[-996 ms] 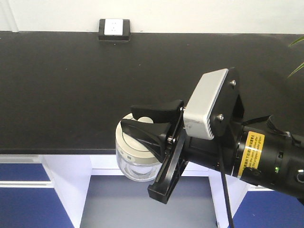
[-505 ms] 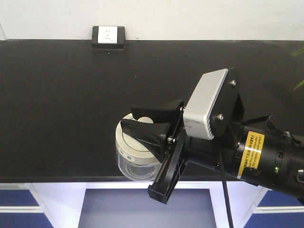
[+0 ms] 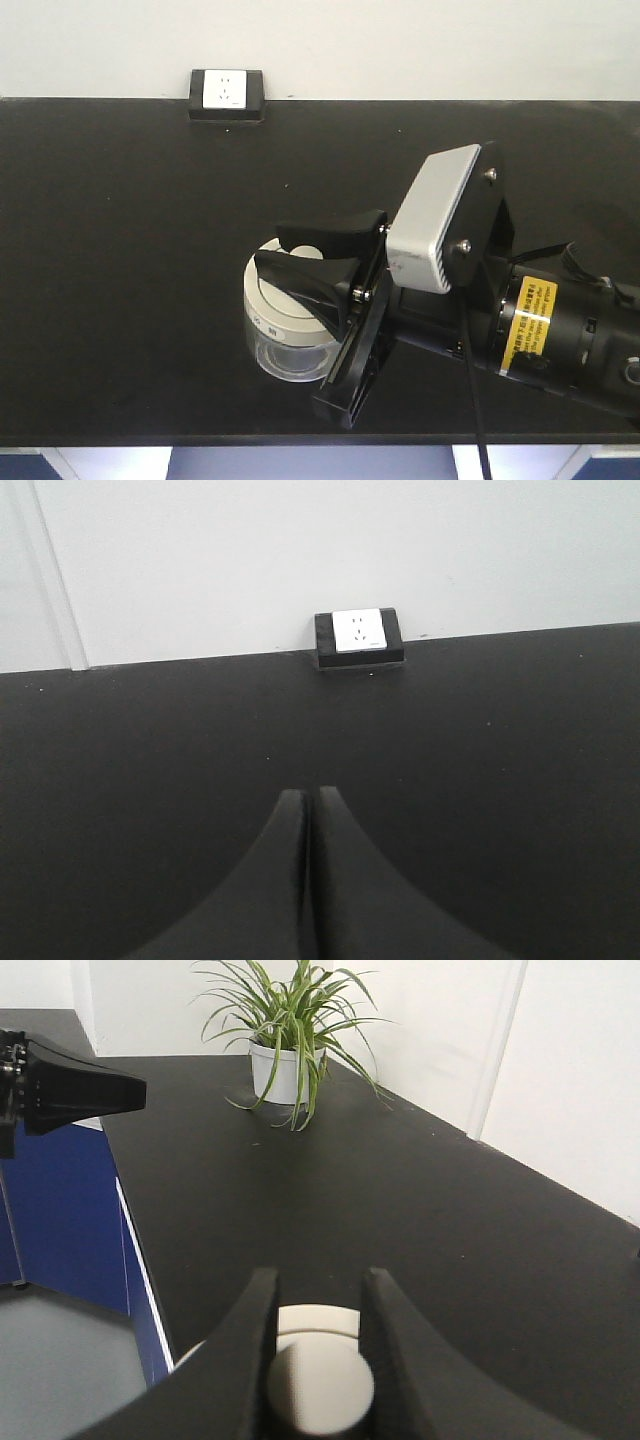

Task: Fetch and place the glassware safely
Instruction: 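Hold the jar above the black bench while the base settles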

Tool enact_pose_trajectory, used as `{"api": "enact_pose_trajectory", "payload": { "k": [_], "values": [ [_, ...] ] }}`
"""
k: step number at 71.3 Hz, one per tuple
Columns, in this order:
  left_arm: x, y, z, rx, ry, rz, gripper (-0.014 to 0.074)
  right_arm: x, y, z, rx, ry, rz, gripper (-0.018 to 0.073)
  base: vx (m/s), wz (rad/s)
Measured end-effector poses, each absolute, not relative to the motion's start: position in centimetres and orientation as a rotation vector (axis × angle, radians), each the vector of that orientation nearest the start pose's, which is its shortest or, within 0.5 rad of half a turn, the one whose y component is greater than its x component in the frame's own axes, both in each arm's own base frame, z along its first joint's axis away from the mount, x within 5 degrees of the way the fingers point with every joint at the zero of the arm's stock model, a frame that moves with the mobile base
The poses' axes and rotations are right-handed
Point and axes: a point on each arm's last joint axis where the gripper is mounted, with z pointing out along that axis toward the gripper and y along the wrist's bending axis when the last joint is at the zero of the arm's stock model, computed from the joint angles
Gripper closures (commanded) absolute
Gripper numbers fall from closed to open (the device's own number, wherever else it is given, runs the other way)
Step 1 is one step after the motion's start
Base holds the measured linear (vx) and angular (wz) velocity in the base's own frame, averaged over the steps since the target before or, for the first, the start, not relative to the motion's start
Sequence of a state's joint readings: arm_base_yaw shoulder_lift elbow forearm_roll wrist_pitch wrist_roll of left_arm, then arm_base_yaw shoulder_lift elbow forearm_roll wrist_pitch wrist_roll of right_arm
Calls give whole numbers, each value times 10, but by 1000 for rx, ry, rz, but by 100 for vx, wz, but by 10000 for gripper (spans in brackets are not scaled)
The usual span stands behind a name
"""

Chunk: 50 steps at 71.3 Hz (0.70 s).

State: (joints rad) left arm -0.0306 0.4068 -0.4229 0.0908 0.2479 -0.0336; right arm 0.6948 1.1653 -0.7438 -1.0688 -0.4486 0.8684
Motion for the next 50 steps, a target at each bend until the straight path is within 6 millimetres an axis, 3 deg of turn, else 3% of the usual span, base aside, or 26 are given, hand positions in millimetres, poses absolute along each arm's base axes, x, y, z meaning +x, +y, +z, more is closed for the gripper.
{"api": "enact_pose_trajectory", "payload": {
  "k": [50],
  "values": [
    [93, -1, 305, 56, 1714, 37, 603, 171, 188, 327, -974, 1421, 729, 563, 7, 3]
  ]
}}
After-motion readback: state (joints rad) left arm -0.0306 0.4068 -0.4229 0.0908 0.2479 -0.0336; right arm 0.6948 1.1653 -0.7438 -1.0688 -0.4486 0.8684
